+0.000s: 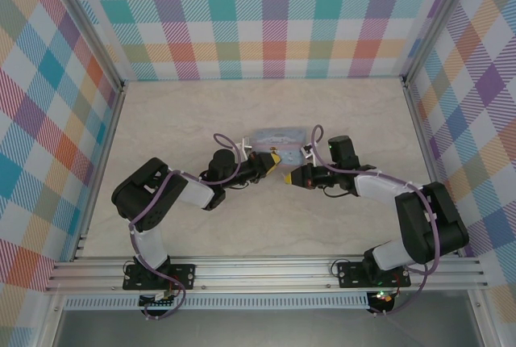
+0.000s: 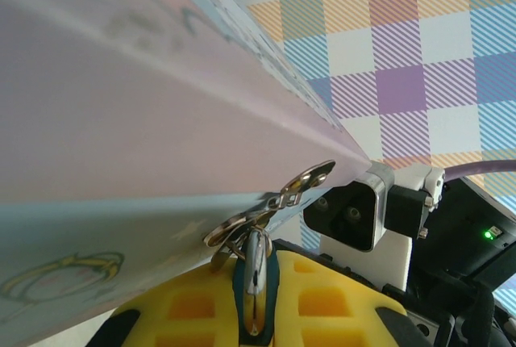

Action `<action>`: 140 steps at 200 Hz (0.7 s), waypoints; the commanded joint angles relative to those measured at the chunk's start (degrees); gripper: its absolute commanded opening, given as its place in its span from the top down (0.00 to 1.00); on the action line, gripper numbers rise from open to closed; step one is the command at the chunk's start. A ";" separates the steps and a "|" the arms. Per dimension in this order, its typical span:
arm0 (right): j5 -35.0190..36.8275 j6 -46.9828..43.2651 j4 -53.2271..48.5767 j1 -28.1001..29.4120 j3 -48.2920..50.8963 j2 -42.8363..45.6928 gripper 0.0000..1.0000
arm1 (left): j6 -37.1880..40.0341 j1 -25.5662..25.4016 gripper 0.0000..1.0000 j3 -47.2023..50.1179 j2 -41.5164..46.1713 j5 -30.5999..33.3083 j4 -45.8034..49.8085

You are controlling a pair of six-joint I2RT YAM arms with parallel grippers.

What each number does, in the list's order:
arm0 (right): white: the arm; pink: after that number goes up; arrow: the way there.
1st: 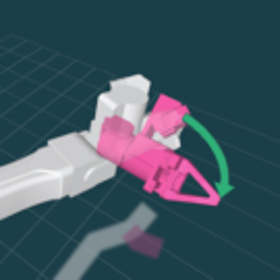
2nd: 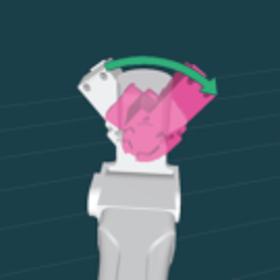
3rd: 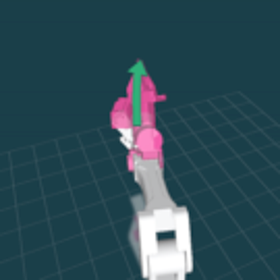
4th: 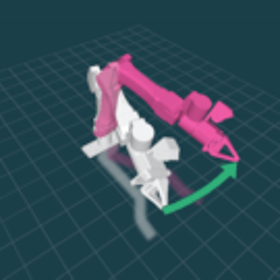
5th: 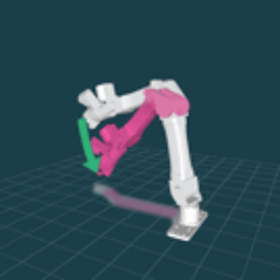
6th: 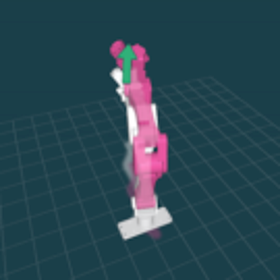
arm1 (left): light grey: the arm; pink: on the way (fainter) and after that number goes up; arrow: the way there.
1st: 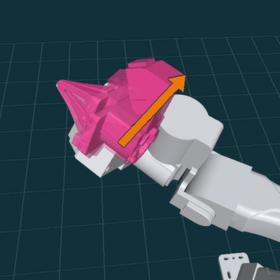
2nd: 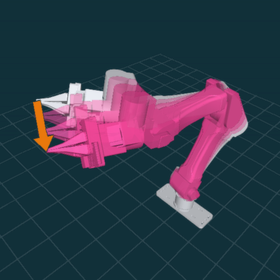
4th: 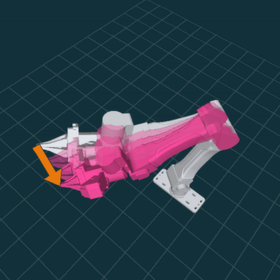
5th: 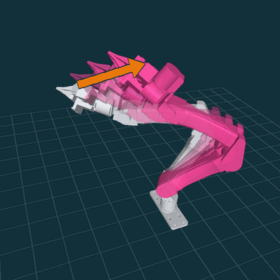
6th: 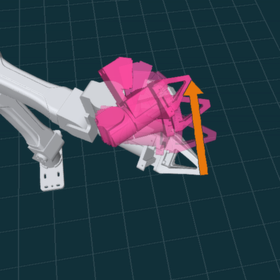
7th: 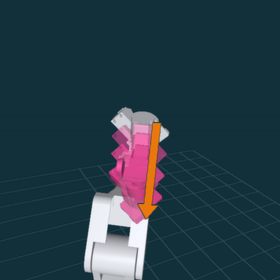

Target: Unlock a padlock with a key

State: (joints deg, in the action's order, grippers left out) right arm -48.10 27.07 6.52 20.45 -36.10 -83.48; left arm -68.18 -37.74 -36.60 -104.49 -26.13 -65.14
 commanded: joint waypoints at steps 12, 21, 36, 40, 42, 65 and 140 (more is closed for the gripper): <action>-4.18 2.55 3.91 -1.56 -1.05 -1.57 0.97 | 1.72 -0.51 1.00 -1.08 2.23 -3.36 -4.64; -4.70 2.76 4.11 -1.57 -1.32 -1.89 0.97 | 2.03 -0.50 1.00 -1.05 2.10 -3.64 -4.65; -5.53 4.06 5.55 -1.55 -1.47 -2.34 0.97 | 2.52 -0.54 1.00 -1.19 1.84 -4.28 -4.99; -5.69 4.21 5.75 -1.56 -1.59 -2.43 0.97 | 2.68 -0.57 1.00 -1.19 1.74 -4.32 -5.07; -5.78 4.26 5.76 -1.55 -1.60 -2.45 0.97 | 2.74 -0.58 1.00 -1.19 1.74 -4.42 -5.17; -5.85 3.87 4.82 -1.55 -2.26 -2.80 0.97 | 3.12 -0.58 1.00 -1.45 1.14 -5.01 -5.97; -7.47 4.66 6.30 -1.46 -3.48 -3.57 0.97 | 4.92 -0.94 1.00 -2.18 -0.75 -7.12 -6.28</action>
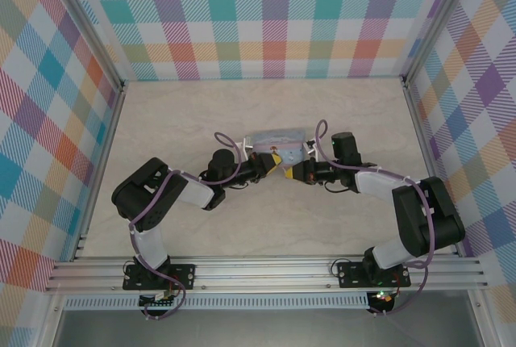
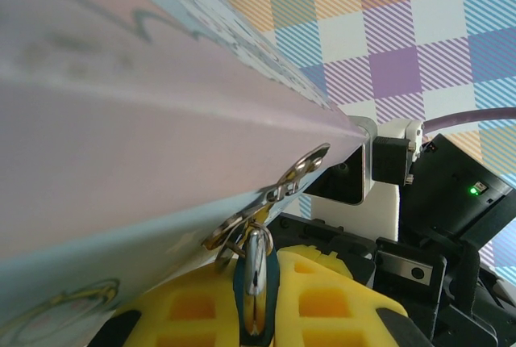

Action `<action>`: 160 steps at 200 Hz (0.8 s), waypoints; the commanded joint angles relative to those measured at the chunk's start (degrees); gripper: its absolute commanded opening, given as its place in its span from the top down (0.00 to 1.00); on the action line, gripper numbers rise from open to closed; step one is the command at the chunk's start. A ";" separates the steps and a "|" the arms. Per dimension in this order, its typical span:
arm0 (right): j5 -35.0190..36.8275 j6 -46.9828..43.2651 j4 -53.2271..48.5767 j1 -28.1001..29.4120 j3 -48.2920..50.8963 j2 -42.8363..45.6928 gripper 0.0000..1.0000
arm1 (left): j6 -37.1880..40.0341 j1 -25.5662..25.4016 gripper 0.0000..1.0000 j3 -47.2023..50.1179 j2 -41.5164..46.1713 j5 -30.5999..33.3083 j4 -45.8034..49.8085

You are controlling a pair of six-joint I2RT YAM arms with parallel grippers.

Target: Unlock a padlock with a key

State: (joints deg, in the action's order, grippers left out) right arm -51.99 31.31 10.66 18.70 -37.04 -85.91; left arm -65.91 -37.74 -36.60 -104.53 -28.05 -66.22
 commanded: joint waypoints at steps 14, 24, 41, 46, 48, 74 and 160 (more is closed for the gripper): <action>-4.04 0.18 1.78 0.35 -2.98 -1.47 0.97 | 2.76 -0.98 1.00 -2.36 -1.24 -5.64 -5.52; -4.14 0.01 1.67 0.43 -3.10 -1.58 0.97 | 2.79 -1.02 1.00 -2.50 -1.76 -5.89 -5.89; -4.03 -0.13 1.54 0.79 -3.22 -2.02 0.97 | 2.69 -0.98 1.00 -2.93 -2.38 -5.93 -6.04; -3.98 -0.11 1.51 0.80 -3.13 -2.14 0.97 | 2.67 -1.07 1.00 -2.95 -2.54 -5.97 -6.04; -3.93 -0.11 1.48 0.92 -3.13 -2.20 0.97 | 2.70 -1.03 1.00 -3.02 -2.63 -5.90 -6.08; -3.36 -0.29 1.47 0.99 -2.96 -2.75 0.97 | 2.59 -1.07 1.00 -3.21 -2.79 -5.75 -6.12; -0.67 -1.61 -0.20 0.99 -4.05 -3.53 0.97 | 3.60 -0.98 1.00 -2.16 -2.15 -4.67 -4.29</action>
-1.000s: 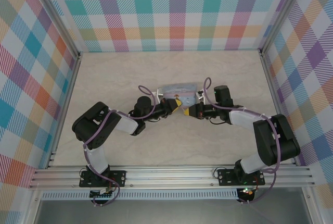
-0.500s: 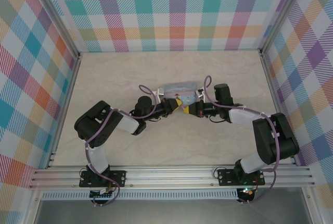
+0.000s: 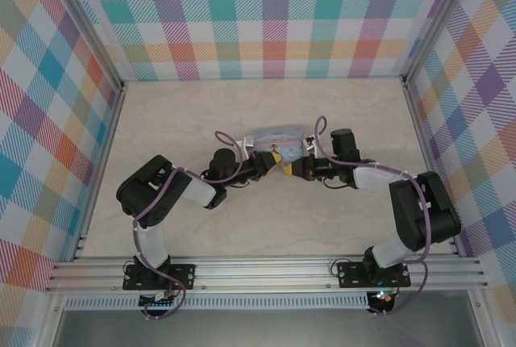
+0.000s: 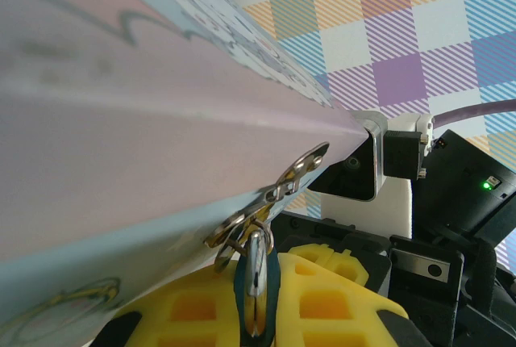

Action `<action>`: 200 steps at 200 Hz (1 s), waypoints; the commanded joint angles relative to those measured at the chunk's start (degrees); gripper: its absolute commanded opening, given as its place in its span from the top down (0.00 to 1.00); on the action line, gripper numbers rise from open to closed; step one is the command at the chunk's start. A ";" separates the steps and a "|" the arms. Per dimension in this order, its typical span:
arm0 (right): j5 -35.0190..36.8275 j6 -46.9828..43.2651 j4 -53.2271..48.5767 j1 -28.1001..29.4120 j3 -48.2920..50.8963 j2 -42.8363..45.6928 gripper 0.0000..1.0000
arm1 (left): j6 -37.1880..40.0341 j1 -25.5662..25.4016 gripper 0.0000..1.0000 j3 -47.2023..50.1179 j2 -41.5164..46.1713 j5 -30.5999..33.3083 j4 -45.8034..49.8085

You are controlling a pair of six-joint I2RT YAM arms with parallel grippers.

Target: Unlock a padlock with a key

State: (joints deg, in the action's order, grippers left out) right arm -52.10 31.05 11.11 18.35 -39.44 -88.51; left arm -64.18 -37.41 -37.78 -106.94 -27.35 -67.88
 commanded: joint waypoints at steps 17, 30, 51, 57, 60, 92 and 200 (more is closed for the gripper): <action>1.92 -3.14 -3.68 1.14 -1.61 0.32 0.97 | 3.19 -0.56 1.00 -0.13 0.90 -2.61 1.99; 4.34 -4.91 -6.57 0.76 -1.31 1.52 0.97 | 3.97 0.41 1.00 1.17 1.29 -0.95 4.10; 5.22 -6.53 -8.98 -0.25 -0.19 3.31 0.97 | 3.98 2.33 1.00 3.57 1.30 -0.33 4.53; 5.43 -7.18 -9.76 -0.36 0.07 3.78 0.97 | 3.90 2.80 1.00 4.25 1.36 -0.41 4.38; 5.51 -7.49 -10.19 -0.34 0.18 4.11 0.97 | 3.96 3.00 1.00 4.55 1.38 -0.51 4.29; 6.91 -8.51 -11.64 -0.40 1.25 7.17 0.96 | 5.15 4.89 1.00 6.61 1.32 -1.62 5.47; 5.63 -4.02 -3.21 1.34 -5.63 0.50 0.96 | 6.89 6.64 0.73 11.98 -1.14 0.58 0.63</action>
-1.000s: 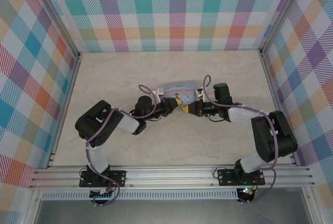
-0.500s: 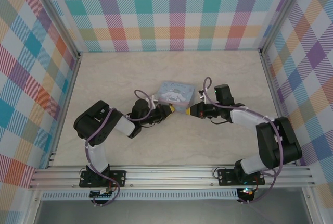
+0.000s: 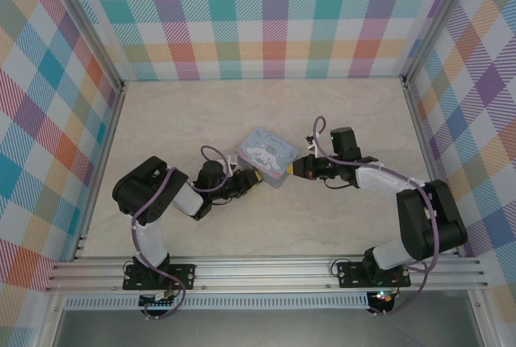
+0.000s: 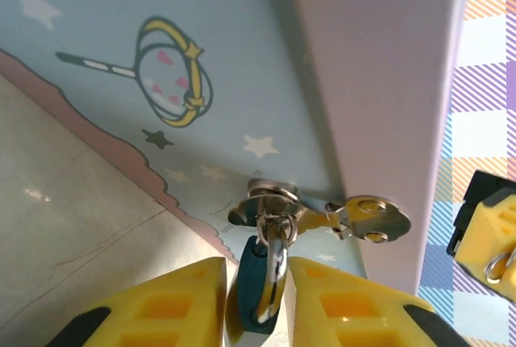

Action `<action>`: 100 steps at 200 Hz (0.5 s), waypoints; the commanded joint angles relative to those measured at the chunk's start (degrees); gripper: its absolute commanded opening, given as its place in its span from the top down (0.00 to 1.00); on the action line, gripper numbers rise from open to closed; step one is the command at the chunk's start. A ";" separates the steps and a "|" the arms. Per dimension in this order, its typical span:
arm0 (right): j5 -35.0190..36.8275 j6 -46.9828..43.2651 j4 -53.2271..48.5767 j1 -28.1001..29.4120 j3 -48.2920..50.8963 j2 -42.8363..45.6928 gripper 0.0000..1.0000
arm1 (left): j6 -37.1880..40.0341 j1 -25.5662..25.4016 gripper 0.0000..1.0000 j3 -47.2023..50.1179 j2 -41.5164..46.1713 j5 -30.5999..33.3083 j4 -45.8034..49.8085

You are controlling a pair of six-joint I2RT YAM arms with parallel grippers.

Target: Unlock a padlock with a key

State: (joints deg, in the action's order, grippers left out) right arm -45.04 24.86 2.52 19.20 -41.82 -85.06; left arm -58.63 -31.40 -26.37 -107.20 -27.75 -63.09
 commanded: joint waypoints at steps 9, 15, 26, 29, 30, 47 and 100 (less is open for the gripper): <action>-1.21 2.47 6.19 0.57 -4.01 -3.92 0.96 | 1.35 0.63 0.72 0.70 -1.08 1.41 -4.95; -1.02 2.47 6.61 0.63 -4.44 -4.45 0.96 | 1.33 0.61 0.72 0.65 -1.32 1.62 -5.36; -0.69 2.27 7.23 0.65 -5.18 -5.21 0.96 | 1.33 0.61 0.71 0.70 -1.65 1.90 -6.25; -0.60 2.29 7.35 0.65 -5.32 -5.35 0.96 | 1.33 0.59 0.71 0.58 -1.76 1.98 -6.41; -0.50 2.25 7.42 0.61 -5.35 -5.41 0.96 | 1.33 0.61 0.71 0.60 -1.77 1.99 -6.51; 0.51 2.35 8.02 0.66 -6.20 -6.28 0.96 | 1.24 0.59 0.71 0.23 -2.29 2.26 -6.55; 3.78 2.46 5.97 1.80 -9.39 -10.39 0.96 | -0.12 0.46 0.68 1.73 -2.72 3.82 -8.05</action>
State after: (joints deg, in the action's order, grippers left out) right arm -42.87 27.66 8.58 20.05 -49.19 -93.56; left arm -58.76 -31.40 -25.87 -109.19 -25.39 -67.61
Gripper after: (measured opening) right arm 0.050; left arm 0.308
